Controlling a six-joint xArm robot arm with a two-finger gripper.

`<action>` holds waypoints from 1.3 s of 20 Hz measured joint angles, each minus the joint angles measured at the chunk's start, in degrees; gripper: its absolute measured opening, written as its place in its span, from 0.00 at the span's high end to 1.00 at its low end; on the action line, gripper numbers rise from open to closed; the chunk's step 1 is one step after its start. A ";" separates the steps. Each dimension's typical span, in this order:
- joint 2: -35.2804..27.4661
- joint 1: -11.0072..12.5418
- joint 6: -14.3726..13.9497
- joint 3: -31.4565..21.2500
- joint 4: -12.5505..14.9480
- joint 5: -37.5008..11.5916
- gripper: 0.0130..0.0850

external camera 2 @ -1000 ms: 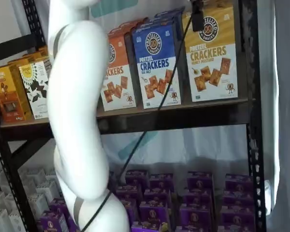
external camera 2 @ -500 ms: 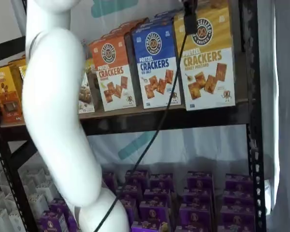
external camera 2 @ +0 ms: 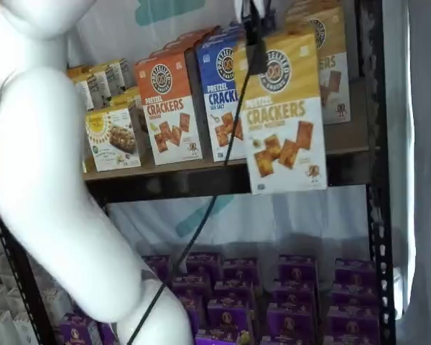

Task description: Retrieve the yellow and white box located on the top shelf, the sixth one from the left

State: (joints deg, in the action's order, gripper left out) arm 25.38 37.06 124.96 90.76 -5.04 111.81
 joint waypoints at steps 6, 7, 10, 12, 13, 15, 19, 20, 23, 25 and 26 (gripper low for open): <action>4.41 -5.24 -5.36 -4.66 -0.03 2.60 0.33; 4.98 -6.18 -6.28 -5.29 -0.02 2.80 0.33; 6.02 -8.69 -8.92 -6.43 -0.14 3.78 0.33; 6.73 -10.31 -10.57 -7.22 -0.23 4.07 0.33; 7.13 -11.19 -11.50 -7.66 -0.33 4.18 0.33; 7.80 -12.38 -12.88 -8.40 -0.70 4.10 0.33; 8.92 -15.48 -16.23 -9.43 -1.26 4.36 0.33; 9.03 -16.11 -16.89 -9.49 -1.31 4.54 0.33; 9.23 -17.55 -18.44 -9.57 -1.47 4.92 0.33; 9.19 -18.31 -19.22 -9.44 -1.48 5.27 0.33; 9.13 -18.66 -19.52 -9.38 -1.38 5.43 0.33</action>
